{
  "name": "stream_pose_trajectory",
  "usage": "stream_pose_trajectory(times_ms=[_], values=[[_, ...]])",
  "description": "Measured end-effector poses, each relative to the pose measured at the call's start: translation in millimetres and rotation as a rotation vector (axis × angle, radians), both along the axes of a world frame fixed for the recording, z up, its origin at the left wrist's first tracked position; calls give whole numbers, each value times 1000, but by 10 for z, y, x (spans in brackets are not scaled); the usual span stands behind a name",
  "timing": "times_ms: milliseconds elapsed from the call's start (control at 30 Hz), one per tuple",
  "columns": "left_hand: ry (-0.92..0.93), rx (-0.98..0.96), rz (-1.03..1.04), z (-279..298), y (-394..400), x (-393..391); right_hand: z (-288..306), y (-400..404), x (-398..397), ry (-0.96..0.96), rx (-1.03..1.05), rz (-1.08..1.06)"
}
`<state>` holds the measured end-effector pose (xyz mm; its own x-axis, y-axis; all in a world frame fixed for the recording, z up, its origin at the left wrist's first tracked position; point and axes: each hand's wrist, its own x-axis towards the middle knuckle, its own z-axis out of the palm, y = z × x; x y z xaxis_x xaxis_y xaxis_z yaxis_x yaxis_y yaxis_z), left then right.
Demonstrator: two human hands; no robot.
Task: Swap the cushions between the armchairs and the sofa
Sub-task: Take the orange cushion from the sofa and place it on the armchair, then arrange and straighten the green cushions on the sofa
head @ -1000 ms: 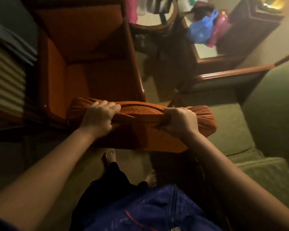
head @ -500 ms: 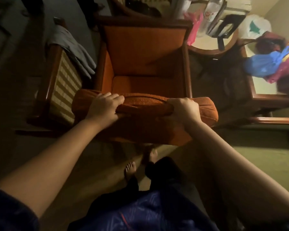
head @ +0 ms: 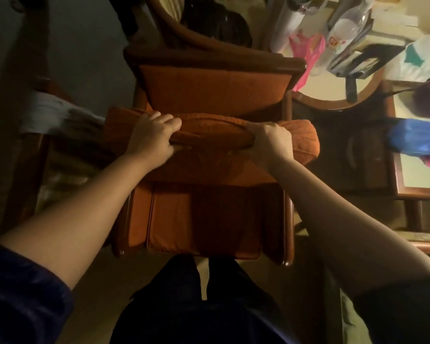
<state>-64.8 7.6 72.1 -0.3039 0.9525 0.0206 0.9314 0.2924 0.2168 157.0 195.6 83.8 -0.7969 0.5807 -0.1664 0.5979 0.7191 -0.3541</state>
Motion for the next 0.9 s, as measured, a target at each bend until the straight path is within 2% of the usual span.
stream_pose_trajectory(times_ms=[233,433,533,667,800,900], values=[[-30,-61,62,-703,743,-671,-696,715,-710,15,73,26],[28,-89,222,-1198,970,-825,-1252,824,-945,-153,155,-73],[49,-207,153,-1297,1048,-966,-1330,885,-959,-226,182,-18],[-13,-338,154,-1082,1250,-1139,-1173,938,-1023,-246,84,-25],[-209,-241,157,-574,1270,-823,-693,619,-757,-98,-165,-209],[-334,-215,53,-215,1135,-325,-323,220,-331,-63,-234,-303]])
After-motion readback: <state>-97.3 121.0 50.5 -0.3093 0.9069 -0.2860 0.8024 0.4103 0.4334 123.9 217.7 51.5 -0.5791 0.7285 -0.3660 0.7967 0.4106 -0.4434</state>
